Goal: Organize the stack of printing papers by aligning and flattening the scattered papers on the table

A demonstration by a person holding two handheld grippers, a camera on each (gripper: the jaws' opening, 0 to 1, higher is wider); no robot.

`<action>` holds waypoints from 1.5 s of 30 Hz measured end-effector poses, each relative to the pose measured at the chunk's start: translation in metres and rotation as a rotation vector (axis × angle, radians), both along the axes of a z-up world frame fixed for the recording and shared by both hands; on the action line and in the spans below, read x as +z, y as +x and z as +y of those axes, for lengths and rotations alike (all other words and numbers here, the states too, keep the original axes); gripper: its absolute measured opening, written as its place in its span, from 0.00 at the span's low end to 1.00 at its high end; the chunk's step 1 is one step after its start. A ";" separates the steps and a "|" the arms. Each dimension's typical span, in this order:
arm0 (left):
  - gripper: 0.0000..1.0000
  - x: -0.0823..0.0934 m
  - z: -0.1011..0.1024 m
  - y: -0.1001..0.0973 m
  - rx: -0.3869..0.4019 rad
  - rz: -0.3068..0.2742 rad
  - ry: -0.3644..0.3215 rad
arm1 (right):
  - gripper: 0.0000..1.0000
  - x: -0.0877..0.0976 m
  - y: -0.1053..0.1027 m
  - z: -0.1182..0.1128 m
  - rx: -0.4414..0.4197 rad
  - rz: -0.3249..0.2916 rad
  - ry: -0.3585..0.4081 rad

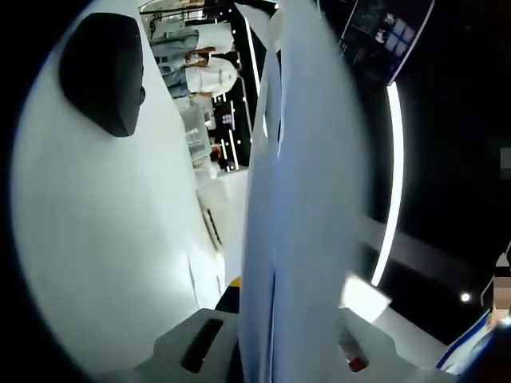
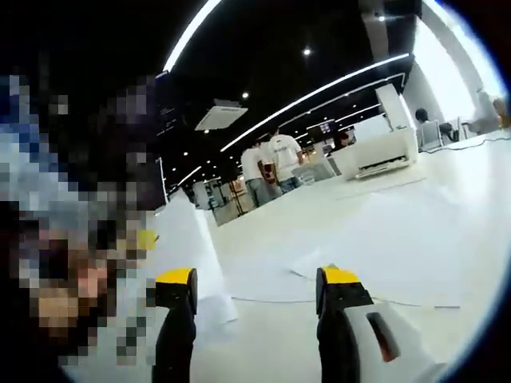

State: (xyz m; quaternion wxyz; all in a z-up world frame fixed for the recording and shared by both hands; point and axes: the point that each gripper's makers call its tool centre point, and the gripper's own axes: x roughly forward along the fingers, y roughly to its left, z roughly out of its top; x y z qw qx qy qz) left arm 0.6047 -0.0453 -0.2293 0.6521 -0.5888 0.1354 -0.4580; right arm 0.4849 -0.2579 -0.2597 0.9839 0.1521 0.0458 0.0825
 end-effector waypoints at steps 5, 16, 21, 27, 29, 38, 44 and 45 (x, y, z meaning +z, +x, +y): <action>0.06 0.000 0.000 -0.001 -0.001 0.001 -0.001 | 0.55 -0.001 0.001 -0.008 0.014 0.002 0.008; 0.06 0.001 0.000 -0.002 -0.004 0.000 -0.003 | 0.53 -0.004 -0.007 -0.051 -0.069 0.016 -0.090; 0.06 0.000 -0.002 -0.003 -0.007 0.003 0.003 | 0.53 -0.006 -0.012 -0.072 -0.107 0.024 -0.133; 0.06 0.001 -0.003 -0.005 -0.003 -0.003 0.007 | 0.53 -0.004 -0.021 -0.098 -0.166 0.020 -0.116; 0.06 0.001 -0.003 -0.005 -0.001 -0.003 0.005 | 0.53 -0.005 -0.021 -0.110 -0.188 0.028 -0.126; 0.06 0.002 -0.003 -0.005 0.000 -0.001 0.004 | 0.55 -0.010 -0.018 -0.132 -0.210 0.049 -0.112; 0.06 0.001 -0.003 -0.005 0.005 -0.006 0.016 | 0.58 -0.018 -0.013 -0.131 -0.206 0.097 -0.148; 0.06 0.001 -0.003 -0.005 0.005 -0.008 0.017 | 0.58 -0.018 -0.013 -0.131 -0.207 0.099 -0.147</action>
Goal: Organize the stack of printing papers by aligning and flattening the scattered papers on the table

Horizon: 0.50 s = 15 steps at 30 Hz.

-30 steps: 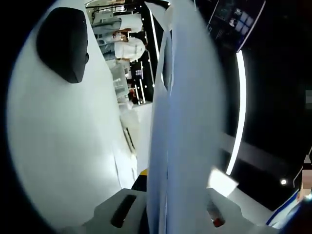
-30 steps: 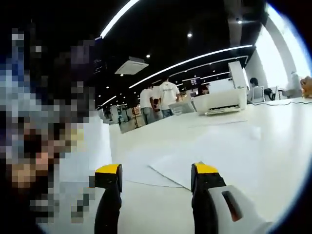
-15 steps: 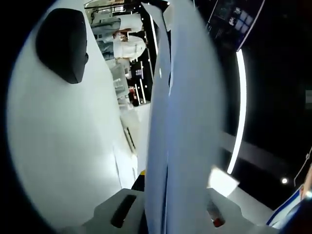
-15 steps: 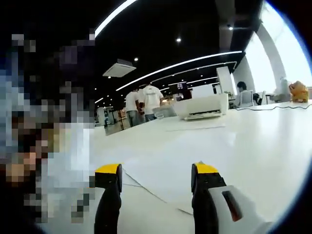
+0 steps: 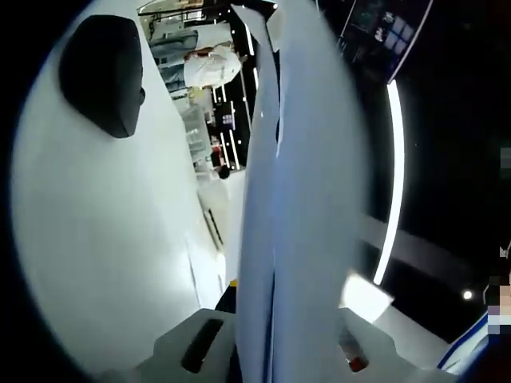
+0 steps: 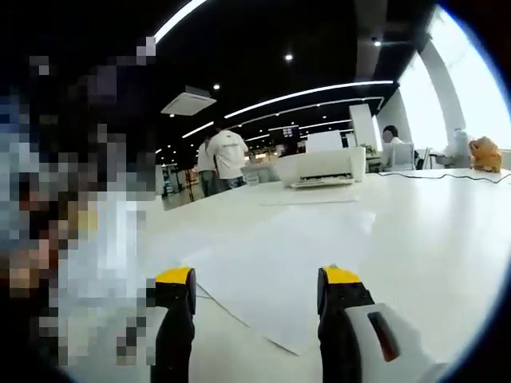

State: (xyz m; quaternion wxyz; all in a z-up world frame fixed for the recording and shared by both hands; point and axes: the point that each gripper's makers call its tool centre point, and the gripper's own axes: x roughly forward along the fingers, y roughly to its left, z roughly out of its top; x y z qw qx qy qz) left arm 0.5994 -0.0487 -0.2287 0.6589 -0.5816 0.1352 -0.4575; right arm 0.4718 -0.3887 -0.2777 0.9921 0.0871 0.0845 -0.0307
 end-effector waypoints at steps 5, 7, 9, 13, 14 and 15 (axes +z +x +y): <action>0.06 0.000 0.001 0.000 -0.001 0.001 -0.005 | 0.66 -0.004 0.001 -0.002 -0.025 0.026 0.014; 0.06 0.000 0.001 0.000 -0.001 0.001 -0.005 | 0.67 -0.005 0.002 -0.003 -0.036 0.037 0.019; 0.06 0.000 0.001 0.000 -0.002 0.000 -0.006 | 0.68 -0.007 0.003 -0.003 -0.044 0.046 0.021; 0.06 0.001 0.002 0.001 -0.007 -0.001 -0.015 | 0.68 -0.013 0.008 -0.007 -0.080 0.096 -0.040; 0.06 0.001 0.002 0.000 -0.006 -0.002 -0.016 | 0.68 -0.013 0.008 -0.010 -0.087 0.096 -0.043; 0.06 0.001 0.002 0.001 -0.005 -0.003 -0.015 | 0.68 -0.013 0.009 -0.013 -0.089 0.094 -0.042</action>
